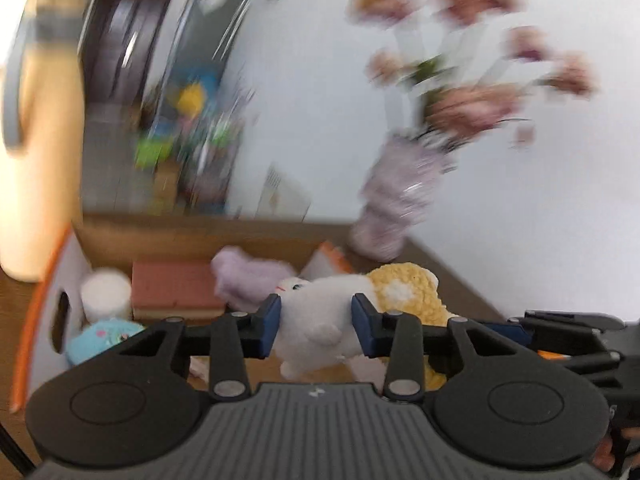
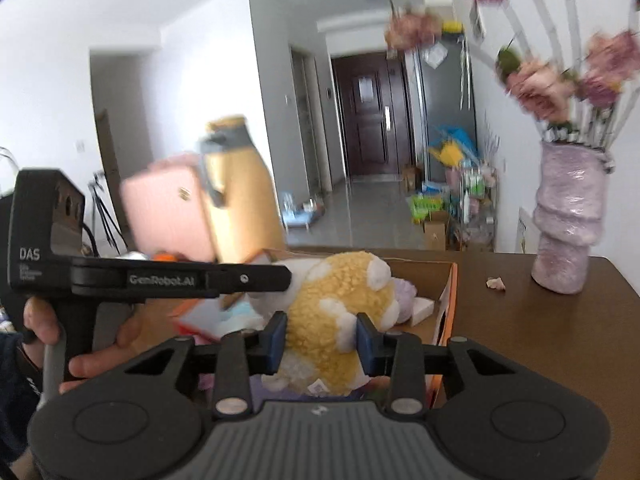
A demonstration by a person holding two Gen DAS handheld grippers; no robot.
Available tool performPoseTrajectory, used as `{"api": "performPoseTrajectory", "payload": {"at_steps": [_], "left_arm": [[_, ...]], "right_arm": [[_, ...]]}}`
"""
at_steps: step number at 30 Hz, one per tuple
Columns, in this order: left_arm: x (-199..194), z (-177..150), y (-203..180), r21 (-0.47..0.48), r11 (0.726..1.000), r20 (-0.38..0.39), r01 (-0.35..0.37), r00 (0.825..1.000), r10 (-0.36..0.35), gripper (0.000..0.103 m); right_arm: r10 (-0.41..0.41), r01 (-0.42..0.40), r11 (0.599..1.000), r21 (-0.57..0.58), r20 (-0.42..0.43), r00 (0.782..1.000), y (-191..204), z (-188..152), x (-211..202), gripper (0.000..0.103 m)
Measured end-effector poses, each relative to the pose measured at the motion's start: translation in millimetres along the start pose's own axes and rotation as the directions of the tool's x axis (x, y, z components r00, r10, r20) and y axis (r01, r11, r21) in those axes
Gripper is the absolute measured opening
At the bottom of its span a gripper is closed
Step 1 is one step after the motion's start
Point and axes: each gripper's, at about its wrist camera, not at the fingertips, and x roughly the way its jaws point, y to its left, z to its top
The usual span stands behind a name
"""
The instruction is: Organize soft objects
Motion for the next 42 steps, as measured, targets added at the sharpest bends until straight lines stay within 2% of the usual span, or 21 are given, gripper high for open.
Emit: {"api": "performPoseTrajectory", "payload": {"at_steps": [2, 4, 7, 10, 12, 14, 16, 17, 21, 24, 28, 31, 36, 40, 42], "left_arm": [[33, 13, 25, -0.108, 0.994, -0.058, -0.021, 0.998, 0.015, 0.038], [57, 18, 35, -0.135, 0.989, -0.087, -0.061, 0.995, 0.049, 0.037], [87, 20, 34, -0.081, 0.99, -0.145, -0.112, 0.984, 0.1, 0.032], [102, 17, 30, -0.045, 0.985, -0.18, -0.167, 0.971, 0.156, 0.032], [99, 15, 28, -0.017, 0.986, -0.161, -0.164, 0.974, 0.159, 0.033], [89, 11, 23, 0.045, 0.985, -0.15, -0.169, 0.973, 0.173, 0.036], [79, 11, 13, 0.132, 0.968, -0.134, -0.214, 0.963, 0.232, 0.039], [70, 12, 8, 0.177, 0.956, -0.113, -0.236, 0.96, 0.258, 0.041], [22, 22, -1, 0.26, 0.922, -0.008, -0.288, 0.954, 0.301, 0.061], [-18, 23, -7, 0.289, 0.891, 0.065, -0.35, 0.936, 0.347, 0.064], [-71, 13, -19, 0.295, 0.864, 0.17, -0.409, 0.912, 0.373, 0.071], [-111, -10, -27, 0.273, 0.856, 0.241, -0.438, 0.893, 0.38, 0.077], [-176, -77, -37, 0.238, 0.855, 0.31, -0.46, 0.871, 0.382, 0.082], [-211, -138, -50, 0.24, 0.875, 0.302, -0.42, 0.889, 0.344, 0.085], [-221, -163, -58, 0.274, 0.87, 0.275, -0.409, 0.901, 0.337, 0.085]], "right_arm": [[-0.005, 0.005, 1.0, 0.004, -0.056, 0.998, -21, 21, 42, 0.035], [0.009, -0.005, 1.0, 0.028, -0.127, 0.992, -42, 34, 84, 0.035], [0.016, -0.003, 0.998, 0.063, -0.195, 0.981, -65, 40, 130, 0.035], [-0.047, 0.051, 0.999, 0.01, -0.25, 0.967, -67, 35, 161, 0.038], [-0.121, 0.119, 0.993, -0.026, -0.285, 0.951, -65, 28, 177, 0.042], [-0.212, 0.196, 0.977, -0.083, -0.281, 0.936, -60, 22, 180, 0.042], [-0.278, 0.246, 0.958, -0.147, -0.258, 0.925, -50, 18, 180, 0.048], [-0.292, 0.256, 0.952, -0.168, -0.254, 0.922, -45, 16, 176, 0.049], [-0.316, 0.275, 0.938, -0.21, -0.192, 0.929, -31, 32, 155, 0.052], [-0.304, 0.274, 0.942, -0.192, -0.147, 0.941, -27, 52, 127, 0.063], [-0.328, 0.308, 0.934, -0.182, -0.09, 0.941, -25, 68, 92, 0.068], [-0.324, 0.313, 0.935, -0.165, -0.046, 0.945, -17, 67, 62, 0.073], [-0.307, 0.314, 0.938, -0.145, 0.067, 0.949, 9, 46, 2, 0.085], [-0.281, 0.3, 0.947, -0.112, 0.158, 0.947, 37, 6, -55, 0.091], [-0.27, 0.291, 0.952, -0.099, 0.182, 0.945, 51, -16, -78, 0.091]]}}
